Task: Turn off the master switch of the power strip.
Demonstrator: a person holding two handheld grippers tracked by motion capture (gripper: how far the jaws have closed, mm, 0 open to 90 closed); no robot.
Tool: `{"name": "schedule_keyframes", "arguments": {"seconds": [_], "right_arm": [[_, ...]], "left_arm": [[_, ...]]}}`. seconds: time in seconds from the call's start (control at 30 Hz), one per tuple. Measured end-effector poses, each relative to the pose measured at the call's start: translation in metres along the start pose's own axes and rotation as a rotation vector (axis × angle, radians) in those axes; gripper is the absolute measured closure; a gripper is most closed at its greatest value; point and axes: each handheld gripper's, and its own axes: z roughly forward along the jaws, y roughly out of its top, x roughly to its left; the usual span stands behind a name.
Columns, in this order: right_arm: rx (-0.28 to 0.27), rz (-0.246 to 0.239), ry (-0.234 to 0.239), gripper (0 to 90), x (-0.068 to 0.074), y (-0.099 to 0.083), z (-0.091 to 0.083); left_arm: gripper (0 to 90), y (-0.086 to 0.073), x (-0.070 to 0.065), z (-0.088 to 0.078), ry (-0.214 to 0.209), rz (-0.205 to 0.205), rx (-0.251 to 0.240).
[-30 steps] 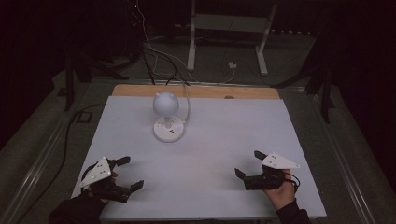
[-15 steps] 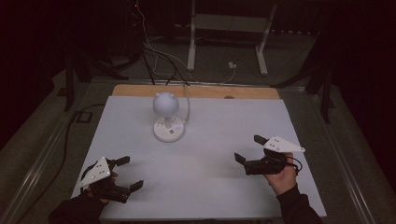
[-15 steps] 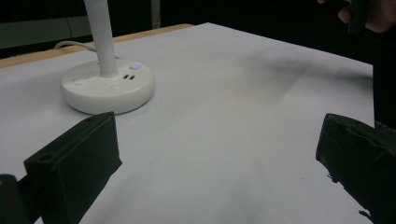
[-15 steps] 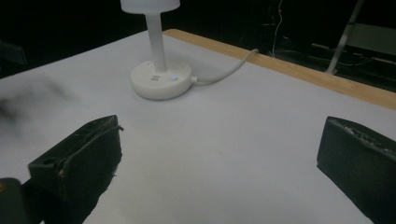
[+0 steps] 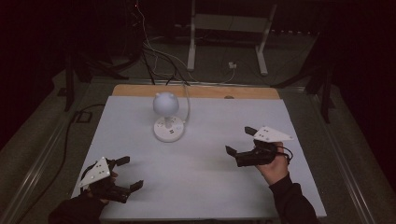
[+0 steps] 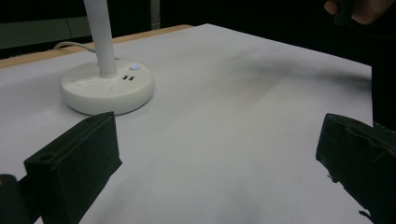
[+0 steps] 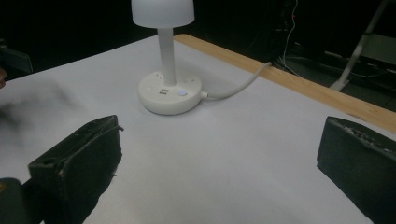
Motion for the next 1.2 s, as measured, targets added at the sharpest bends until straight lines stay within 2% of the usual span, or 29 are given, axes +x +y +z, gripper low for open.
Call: {"name": "schedule_keyframes", "arguments": {"seconds": [0.3, 0.33, 0.37, 0.4, 0.7, 1.2], "right_arm": [[0.003, -0.021, 0.049, 0.0, 0.009, 0.009, 0.025], [0.008, -0.025, 0.062, 0.0, 0.011, 0.011, 0.032], [0.008, -0.025, 0.062, 0.0, 0.011, 0.011, 0.032], [0.005, -0.028, 0.074, 0.0, 0.014, 0.013, 0.040], [0.008, -0.031, 0.126, 0.0, 0.020, 0.020, 0.071], [0.032, -0.045, 0.165, 0.0, 0.029, 0.026, 0.115]], "left_arm": [[0.2, 0.000, 0.000, 0.000, 0.000, -0.001, -0.006], [0.2, 0.000, 0.000, 0.000, -0.001, -0.002, -0.008], [0.2, 0.000, 0.000, -0.001, -0.001, -0.003, -0.008], [0.2, 0.000, 0.000, -0.001, -0.001, -0.002, -0.008], [0.2, 0.001, 0.000, -0.001, -0.002, 0.001, -0.011], [0.2, 0.001, 0.000, -0.001, -0.005, -0.002, -0.017]]}}
